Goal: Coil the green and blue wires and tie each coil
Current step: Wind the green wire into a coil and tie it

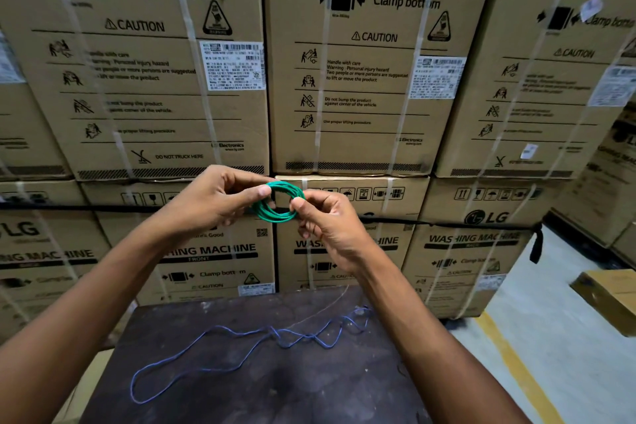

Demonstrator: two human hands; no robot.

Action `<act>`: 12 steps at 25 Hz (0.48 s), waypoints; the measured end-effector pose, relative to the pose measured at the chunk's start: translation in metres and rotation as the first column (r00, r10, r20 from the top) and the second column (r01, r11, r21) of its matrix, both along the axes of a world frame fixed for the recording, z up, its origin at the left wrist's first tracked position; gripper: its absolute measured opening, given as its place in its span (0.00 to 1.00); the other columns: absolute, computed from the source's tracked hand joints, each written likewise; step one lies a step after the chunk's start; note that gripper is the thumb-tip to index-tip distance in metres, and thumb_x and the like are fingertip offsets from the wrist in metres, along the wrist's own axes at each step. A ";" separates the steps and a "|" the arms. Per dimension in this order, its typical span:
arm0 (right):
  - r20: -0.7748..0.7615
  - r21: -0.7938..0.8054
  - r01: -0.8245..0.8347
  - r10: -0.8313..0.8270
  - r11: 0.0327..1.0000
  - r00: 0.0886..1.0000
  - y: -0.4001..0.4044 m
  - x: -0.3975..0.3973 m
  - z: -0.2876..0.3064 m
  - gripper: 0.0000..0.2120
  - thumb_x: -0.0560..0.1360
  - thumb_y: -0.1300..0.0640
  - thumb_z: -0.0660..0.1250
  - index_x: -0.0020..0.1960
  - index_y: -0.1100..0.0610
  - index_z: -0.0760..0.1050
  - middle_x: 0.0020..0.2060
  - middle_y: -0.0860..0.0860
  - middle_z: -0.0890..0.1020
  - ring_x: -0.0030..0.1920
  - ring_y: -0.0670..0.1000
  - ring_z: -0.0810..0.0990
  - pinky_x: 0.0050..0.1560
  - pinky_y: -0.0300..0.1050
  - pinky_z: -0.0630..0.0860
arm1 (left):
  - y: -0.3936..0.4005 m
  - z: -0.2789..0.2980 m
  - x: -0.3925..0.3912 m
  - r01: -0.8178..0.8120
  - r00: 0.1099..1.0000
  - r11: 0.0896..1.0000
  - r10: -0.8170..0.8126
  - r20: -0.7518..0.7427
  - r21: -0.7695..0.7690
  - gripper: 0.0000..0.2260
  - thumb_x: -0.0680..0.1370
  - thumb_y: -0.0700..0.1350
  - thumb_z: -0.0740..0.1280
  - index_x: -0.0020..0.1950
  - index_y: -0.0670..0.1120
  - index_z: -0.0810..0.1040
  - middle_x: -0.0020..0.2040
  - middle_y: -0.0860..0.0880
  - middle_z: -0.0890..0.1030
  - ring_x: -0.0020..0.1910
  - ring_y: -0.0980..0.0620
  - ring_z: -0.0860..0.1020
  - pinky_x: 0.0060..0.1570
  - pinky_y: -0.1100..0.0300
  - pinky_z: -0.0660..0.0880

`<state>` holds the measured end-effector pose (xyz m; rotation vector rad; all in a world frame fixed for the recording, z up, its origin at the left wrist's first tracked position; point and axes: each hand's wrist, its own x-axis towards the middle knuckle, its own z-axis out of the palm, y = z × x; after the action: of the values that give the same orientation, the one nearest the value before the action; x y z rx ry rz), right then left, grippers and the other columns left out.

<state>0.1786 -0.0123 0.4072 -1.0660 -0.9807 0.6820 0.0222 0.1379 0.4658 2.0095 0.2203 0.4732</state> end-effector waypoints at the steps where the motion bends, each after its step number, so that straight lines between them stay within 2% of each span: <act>1: 0.027 -0.018 -0.021 0.021 1.000 0.999 -0.001 0.002 0.002 0.07 0.80 0.61 0.68 0.45 0.56 0.83 0.35 0.50 0.77 0.34 0.49 0.69 0.33 0.40 0.69 | -0.001 0.001 0.001 0.023 1.000 1.000 -0.024 0.013 0.012 0.12 0.79 0.48 0.70 0.60 0.50 0.85 0.44 0.42 0.87 0.32 0.48 0.74 0.32 0.57 0.71; 3: 0.113 -0.064 -0.053 0.060 0.996 0.992 -0.003 0.004 0.006 0.08 0.81 0.62 0.67 0.45 0.56 0.82 0.33 0.47 0.77 0.33 0.47 0.69 0.33 0.39 0.69 | -0.002 0.003 0.004 0.032 0.999 0.999 -0.033 0.035 0.029 0.11 0.78 0.47 0.70 0.58 0.46 0.86 0.49 0.42 0.88 0.47 0.40 0.85 0.48 0.46 0.80; 4: 0.164 -0.094 -0.061 0.075 0.994 0.984 -0.004 0.004 0.007 0.08 0.81 0.63 0.67 0.44 0.56 0.81 0.32 0.46 0.77 0.33 0.47 0.69 0.33 0.39 0.69 | -0.002 0.004 0.005 0.031 0.999 0.999 -0.032 0.029 0.041 0.11 0.78 0.46 0.71 0.56 0.44 0.86 0.50 0.43 0.88 0.52 0.39 0.86 0.55 0.43 0.80; 5: 0.208 -0.122 -0.064 0.088 0.990 0.974 -0.004 0.004 0.009 0.09 0.81 0.63 0.66 0.44 0.57 0.80 0.32 0.46 0.76 0.33 0.46 0.69 0.33 0.39 0.69 | -0.002 0.005 0.006 0.037 0.999 0.998 -0.038 0.014 0.055 0.10 0.77 0.46 0.72 0.55 0.43 0.87 0.49 0.43 0.88 0.52 0.39 0.85 0.58 0.42 0.80; 6: 0.240 -0.149 -0.065 0.100 0.987 0.966 -0.005 0.004 0.011 0.09 0.81 0.64 0.66 0.44 0.58 0.80 0.31 0.46 0.76 0.32 0.46 0.69 0.33 0.39 0.68 | -0.002 0.006 0.006 0.050 0.999 0.996 -0.050 -0.014 0.075 0.10 0.76 0.48 0.74 0.54 0.44 0.87 0.48 0.43 0.88 0.51 0.36 0.85 0.58 0.37 0.79; 8: 0.274 -0.194 -0.070 0.123 0.979 0.954 -0.006 0.004 0.015 0.07 0.81 0.64 0.67 0.44 0.60 0.80 0.31 0.46 0.76 0.32 0.45 0.70 0.33 0.39 0.68 | 0.001 0.007 0.006 0.079 0.995 0.988 -0.070 -0.074 0.130 0.12 0.74 0.55 0.76 0.52 0.48 0.88 0.46 0.43 0.88 0.47 0.27 0.82 0.49 0.29 0.77; 9: 0.283 -0.210 -0.074 0.133 0.975 0.950 -0.006 0.005 0.016 0.06 0.81 0.63 0.67 0.45 0.61 0.80 0.31 0.47 0.76 0.32 0.46 0.70 0.33 0.39 0.68 | 0.001 0.008 0.007 0.089 0.993 0.985 -0.075 -0.092 0.148 0.13 0.73 0.56 0.77 0.51 0.49 0.88 0.45 0.42 0.88 0.43 0.26 0.80 0.42 0.32 0.77; 10: 0.292 -0.222 -0.078 0.142 0.972 0.946 -0.006 0.006 0.017 0.06 0.80 0.62 0.68 0.46 0.62 0.81 0.32 0.49 0.76 0.32 0.46 0.70 0.33 0.39 0.68 | 0.001 0.008 0.007 0.087 0.993 0.985 -0.073 -0.096 0.149 0.12 0.72 0.55 0.77 0.49 0.49 0.89 0.43 0.42 0.88 0.38 0.28 0.79 0.37 0.39 0.75; 12: 0.313 -0.247 -0.071 0.149 0.966 0.938 -0.006 0.007 0.018 0.05 0.80 0.62 0.69 0.47 0.63 0.82 0.34 0.53 0.76 0.32 0.46 0.70 0.32 0.38 0.67 | 0.000 0.008 0.008 0.078 0.994 0.987 -0.066 -0.090 0.138 0.09 0.72 0.51 0.76 0.46 0.46 0.88 0.38 0.42 0.86 0.31 0.41 0.76 0.31 0.55 0.71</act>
<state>0.1855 -0.0180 0.4257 -1.3692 -1.2796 0.7384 0.0305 0.1379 0.4734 2.1707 0.1693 0.3660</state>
